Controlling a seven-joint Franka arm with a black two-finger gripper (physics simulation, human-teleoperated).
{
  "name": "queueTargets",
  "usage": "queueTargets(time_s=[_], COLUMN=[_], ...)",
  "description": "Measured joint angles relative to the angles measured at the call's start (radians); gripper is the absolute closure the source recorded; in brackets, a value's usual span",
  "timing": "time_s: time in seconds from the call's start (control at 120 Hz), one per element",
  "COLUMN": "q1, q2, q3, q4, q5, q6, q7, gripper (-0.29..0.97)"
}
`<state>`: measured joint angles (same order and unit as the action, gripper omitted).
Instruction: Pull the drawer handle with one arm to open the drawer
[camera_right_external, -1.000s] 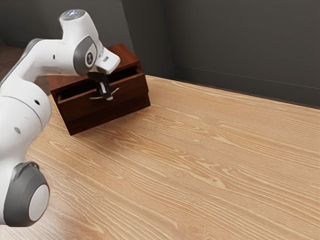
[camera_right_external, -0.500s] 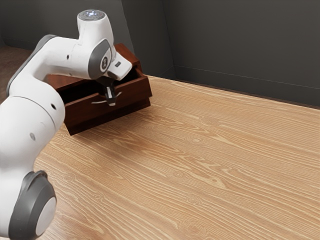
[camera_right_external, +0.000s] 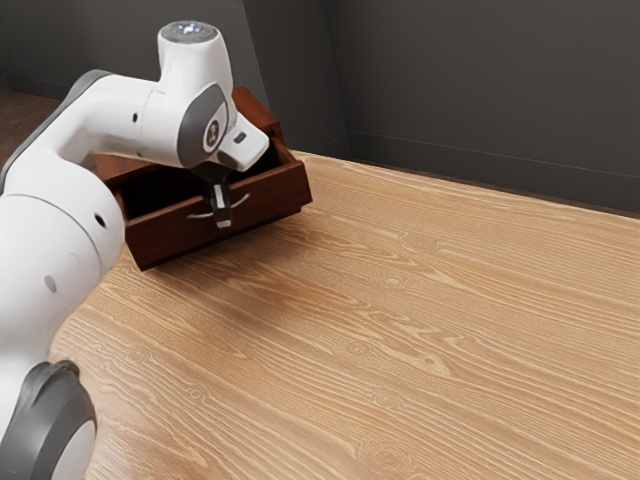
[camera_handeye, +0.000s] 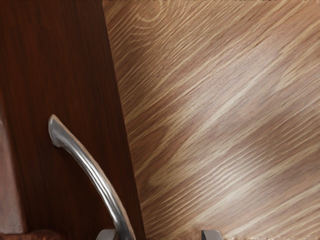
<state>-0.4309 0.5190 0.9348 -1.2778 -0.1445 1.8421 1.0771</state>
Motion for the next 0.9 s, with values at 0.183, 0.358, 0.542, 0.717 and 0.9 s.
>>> queueTargets(time_s=[0.183, 0.358, 0.542, 0.717, 0.9], q1=[-0.073, -0.127, -0.136, -0.15, -0.226], q2=[-0.014, -0.028, -0.033, -0.07, -0.275], q3=[0.05, 0.093, 0.107, 0.117, 0.119], q4=[-0.048, -0.101, -0.107, -0.106, -0.106], q5=[0.001, 0.002, -0.002, -0.007, -0.005], q6=[0.0, 0.002, 0.002, 0.0, -0.037], q7=[-0.001, -0.003, -0.003, -0.002, -0.001], gripper=[0.56, 0.57, 0.54, 0.4, 0.32])
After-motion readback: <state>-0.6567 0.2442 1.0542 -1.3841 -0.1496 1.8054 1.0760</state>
